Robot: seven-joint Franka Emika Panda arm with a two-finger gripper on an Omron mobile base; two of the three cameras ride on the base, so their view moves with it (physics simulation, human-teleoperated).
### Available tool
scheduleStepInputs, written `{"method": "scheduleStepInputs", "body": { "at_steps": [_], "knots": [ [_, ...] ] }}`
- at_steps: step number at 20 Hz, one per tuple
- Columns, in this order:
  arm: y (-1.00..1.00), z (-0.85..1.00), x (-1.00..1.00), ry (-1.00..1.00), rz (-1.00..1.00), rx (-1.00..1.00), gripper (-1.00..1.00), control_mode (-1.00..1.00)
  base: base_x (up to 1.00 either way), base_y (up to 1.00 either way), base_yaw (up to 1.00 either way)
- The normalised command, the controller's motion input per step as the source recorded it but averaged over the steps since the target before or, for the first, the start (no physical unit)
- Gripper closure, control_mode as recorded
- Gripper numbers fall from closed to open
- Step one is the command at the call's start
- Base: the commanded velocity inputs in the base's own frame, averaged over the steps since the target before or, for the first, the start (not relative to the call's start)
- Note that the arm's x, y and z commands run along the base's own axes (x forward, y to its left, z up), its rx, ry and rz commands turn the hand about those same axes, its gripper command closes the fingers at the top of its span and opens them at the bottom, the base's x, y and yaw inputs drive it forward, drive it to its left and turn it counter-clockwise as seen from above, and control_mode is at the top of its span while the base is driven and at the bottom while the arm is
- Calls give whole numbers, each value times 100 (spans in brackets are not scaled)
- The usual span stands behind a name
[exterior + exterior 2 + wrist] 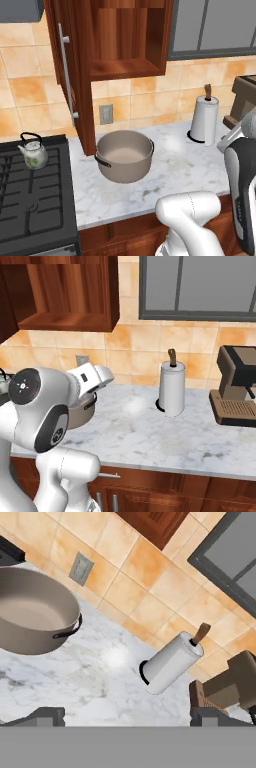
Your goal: Pick the kettle from the cabinet and place it on a stove burner. Then pick the pot from the counter and place it on another stove burner. Finally, turn both burners on.
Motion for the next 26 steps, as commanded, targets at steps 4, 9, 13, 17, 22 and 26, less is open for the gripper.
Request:
{"method": "scheduleStepInputs", "body": {
  "at_steps": [4,9,13,17,22,26],
  "knots": [
    [1,-6,0,0,20,0,-100,-100,0,0,0],
    [3,-3,0,0,19,-1,-100,-100,0,0,0],
    [15,-2,0,0,17,-3,-100,-100,0,0,0],
    [14,-3,0,0,15,-1,-100,-100,0,0,0],
    [19,-5,0,0,14,-3,-100,-100,0,0,0],
    [23,-5,0,0,14,-3,-100,-100,0,0,0]
  ]
}}
